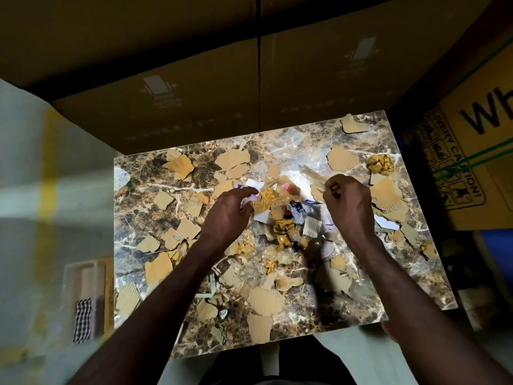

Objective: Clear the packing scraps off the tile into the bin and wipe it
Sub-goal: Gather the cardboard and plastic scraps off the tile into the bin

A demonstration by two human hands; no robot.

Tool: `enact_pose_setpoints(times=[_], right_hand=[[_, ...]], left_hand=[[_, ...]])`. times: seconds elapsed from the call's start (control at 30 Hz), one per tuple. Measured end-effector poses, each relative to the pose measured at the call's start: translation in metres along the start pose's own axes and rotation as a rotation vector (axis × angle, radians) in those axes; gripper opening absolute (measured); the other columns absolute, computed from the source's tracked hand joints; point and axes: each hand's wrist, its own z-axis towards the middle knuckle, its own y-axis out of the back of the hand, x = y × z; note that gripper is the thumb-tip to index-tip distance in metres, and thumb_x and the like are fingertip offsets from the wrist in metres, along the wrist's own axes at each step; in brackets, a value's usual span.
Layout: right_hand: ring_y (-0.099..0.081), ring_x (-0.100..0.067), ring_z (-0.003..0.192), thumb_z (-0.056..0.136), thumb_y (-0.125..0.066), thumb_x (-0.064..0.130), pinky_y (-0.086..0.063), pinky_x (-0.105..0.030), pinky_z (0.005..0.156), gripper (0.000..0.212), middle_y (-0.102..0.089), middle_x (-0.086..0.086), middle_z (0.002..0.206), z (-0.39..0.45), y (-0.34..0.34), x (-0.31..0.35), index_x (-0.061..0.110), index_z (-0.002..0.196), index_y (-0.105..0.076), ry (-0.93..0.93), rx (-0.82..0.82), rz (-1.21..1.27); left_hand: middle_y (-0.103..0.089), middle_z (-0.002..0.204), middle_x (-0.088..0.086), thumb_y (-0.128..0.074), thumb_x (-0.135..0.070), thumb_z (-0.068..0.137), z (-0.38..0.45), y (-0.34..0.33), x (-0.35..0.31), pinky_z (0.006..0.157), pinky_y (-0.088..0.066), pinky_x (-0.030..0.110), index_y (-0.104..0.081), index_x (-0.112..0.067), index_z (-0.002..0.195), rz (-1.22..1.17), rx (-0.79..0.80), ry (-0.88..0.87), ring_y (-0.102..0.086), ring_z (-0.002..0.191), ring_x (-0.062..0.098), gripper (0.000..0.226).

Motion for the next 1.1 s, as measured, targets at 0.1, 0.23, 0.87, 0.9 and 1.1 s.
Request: enact_pose_setpoints(times=[0.1,0.23,0.87,0.9,1.1], right_hand=[[-0.067,-0.013,0.077,0.099,-0.069,0.009,-0.056,-0.020,0.066,0.010,-0.069,0.000,0.095,-0.024,0.000,0.038,0.014,0.103,-0.076,0.127,0.095,0.036],[-0.066,-0.022,0.101,0.101,-0.064,0.013,-0.059,-0.036,0.088,0.022,-0.069,-0.006,0.118,-0.059,-0.033,0.063,0.011,0.121,-0.073,0.240,0.269,0.038],[-0.071,-0.001,0.069,0.102,-0.066,0.016,-0.061,-0.026,0.057,0.016,-0.078,0.007,0.095,-0.115,-0.054,0.058,0.021,0.114,-0.075,0.053,0.424,0.222],[-0.072,-0.002,0.067,0.101,-0.068,0.016,-0.061,-0.029,0.055,0.017,-0.078,0.008,0.095,-0.115,-0.045,0.051,0.023,0.115,-0.076,0.031,0.396,0.262],[-0.071,0.005,0.071,0.096,-0.075,0.012,-0.063,-0.030,0.067,0.018,-0.076,0.014,0.091,-0.102,-0.003,-0.016,0.022,0.111,-0.079,-0.188,0.217,0.266]], left_hand=[[-0.068,0.144,-0.001,-0.053,-0.028,0.111,-0.001,0.000,0.005,0.107,-0.053,0.037,-0.061,-0.030,0.147,-0.026,-0.062,0.000,-0.063,0.129,0.018,0.038],[-0.060,0.153,-0.004,-0.043,-0.040,0.116,-0.008,0.002,0.001,0.111,-0.043,0.029,-0.057,-0.031,0.153,-0.075,-0.067,-0.035,-0.054,0.135,0.006,0.041],[-0.046,0.161,0.008,-0.065,0.016,0.080,-0.022,-0.030,0.035,0.115,-0.046,0.055,-0.051,-0.035,0.154,0.159,0.052,-0.122,-0.041,0.145,0.033,0.090],[-0.042,0.163,0.008,-0.062,0.021,0.077,-0.021,-0.029,0.030,0.116,-0.045,0.056,-0.049,-0.035,0.155,0.157,0.047,-0.127,-0.038,0.148,0.034,0.097],[-0.033,0.168,0.009,-0.056,0.019,0.083,-0.006,-0.027,-0.022,0.124,-0.034,0.051,-0.048,-0.029,0.157,0.108,0.063,-0.199,-0.027,0.156,0.031,0.089]])
